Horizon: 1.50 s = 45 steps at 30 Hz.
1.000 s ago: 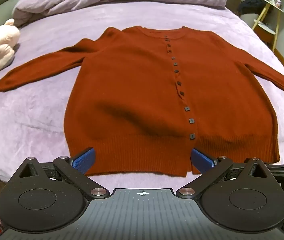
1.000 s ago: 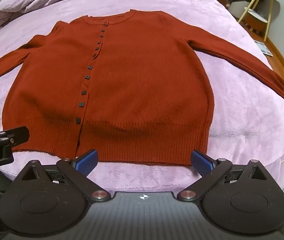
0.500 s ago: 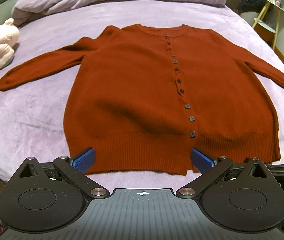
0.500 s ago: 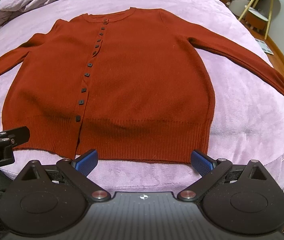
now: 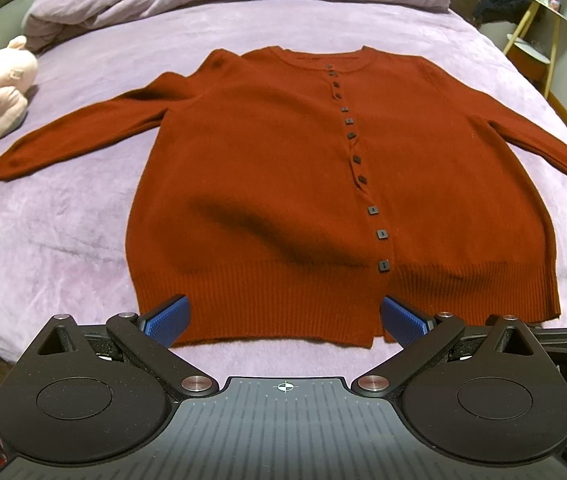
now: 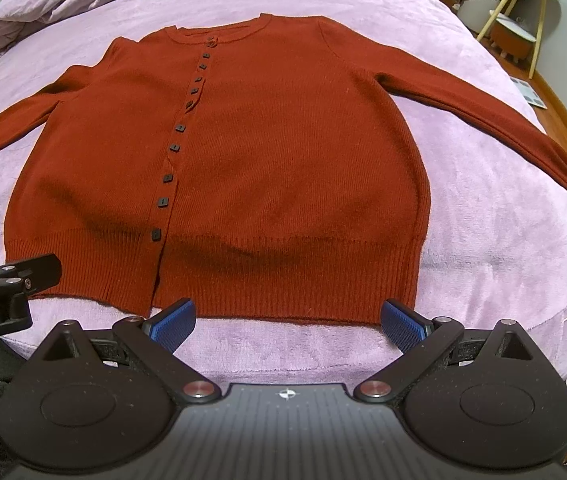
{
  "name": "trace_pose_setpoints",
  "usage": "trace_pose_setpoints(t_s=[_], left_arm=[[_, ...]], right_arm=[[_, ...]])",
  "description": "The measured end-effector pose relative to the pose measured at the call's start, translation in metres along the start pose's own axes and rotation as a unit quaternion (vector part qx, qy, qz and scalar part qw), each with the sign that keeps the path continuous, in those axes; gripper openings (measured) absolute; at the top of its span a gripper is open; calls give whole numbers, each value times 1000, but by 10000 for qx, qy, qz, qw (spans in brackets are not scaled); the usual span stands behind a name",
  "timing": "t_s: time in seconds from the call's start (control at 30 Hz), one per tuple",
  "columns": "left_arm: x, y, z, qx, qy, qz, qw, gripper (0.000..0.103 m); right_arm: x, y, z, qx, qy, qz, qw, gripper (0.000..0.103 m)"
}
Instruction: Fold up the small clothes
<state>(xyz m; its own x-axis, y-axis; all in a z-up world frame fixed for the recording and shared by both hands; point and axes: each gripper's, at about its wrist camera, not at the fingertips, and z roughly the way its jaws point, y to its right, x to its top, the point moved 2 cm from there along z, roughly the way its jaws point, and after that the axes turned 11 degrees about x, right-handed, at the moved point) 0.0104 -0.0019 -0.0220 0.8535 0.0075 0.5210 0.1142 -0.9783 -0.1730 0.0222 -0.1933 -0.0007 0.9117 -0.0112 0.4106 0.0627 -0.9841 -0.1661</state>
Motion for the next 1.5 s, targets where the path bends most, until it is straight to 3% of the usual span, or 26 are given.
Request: trace_pose_setpoints(t_s=[1.5], left_arm=[[-3,3,3,12,-97,66,9999,103]], right_arm=[[-3,-1,2,40,-34,22,10000,99]])
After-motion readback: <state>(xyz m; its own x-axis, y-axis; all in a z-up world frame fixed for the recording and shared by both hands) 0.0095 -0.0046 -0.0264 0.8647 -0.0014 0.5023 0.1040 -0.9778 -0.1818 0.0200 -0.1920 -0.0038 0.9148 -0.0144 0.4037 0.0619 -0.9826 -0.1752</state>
